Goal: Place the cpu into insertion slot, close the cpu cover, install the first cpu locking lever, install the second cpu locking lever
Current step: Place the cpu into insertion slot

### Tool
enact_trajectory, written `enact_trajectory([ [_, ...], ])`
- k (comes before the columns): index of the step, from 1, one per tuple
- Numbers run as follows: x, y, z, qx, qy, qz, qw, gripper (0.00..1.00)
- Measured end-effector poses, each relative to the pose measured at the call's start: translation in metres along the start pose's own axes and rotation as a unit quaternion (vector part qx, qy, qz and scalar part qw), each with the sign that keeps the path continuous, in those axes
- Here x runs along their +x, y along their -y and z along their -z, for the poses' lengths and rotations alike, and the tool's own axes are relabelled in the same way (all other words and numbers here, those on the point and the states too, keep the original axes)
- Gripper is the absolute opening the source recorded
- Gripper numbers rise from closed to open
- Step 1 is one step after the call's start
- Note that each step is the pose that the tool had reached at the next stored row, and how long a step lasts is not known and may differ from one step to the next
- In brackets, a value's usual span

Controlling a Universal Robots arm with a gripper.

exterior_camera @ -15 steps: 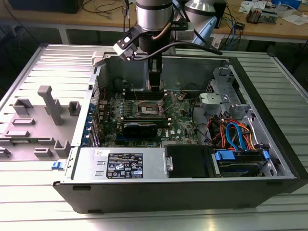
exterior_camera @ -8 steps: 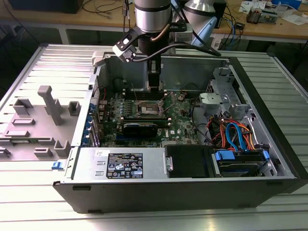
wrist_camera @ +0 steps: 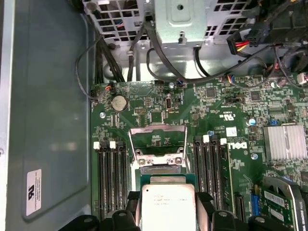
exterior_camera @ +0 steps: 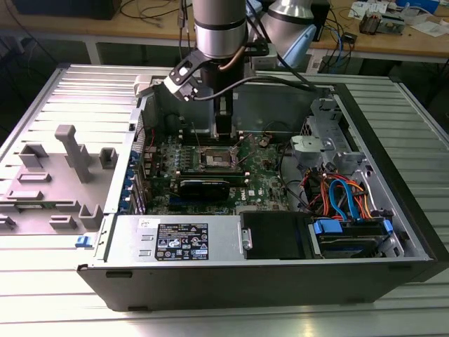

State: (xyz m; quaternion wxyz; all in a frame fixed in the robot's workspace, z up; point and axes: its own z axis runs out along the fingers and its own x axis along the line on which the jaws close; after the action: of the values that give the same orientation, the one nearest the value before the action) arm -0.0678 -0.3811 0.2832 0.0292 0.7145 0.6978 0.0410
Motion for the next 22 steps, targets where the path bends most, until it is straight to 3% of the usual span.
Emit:
enact_trajectory([
  [7, -0.0004, 0.0066, -0.0148, -0.0017, -0.0008, 0.008, 1.0000, 0.55],
  [22, -0.0009, 0.0146, -0.0362, -0.0045, -0.0008, 0.008, 1.0000, 0.55],
])
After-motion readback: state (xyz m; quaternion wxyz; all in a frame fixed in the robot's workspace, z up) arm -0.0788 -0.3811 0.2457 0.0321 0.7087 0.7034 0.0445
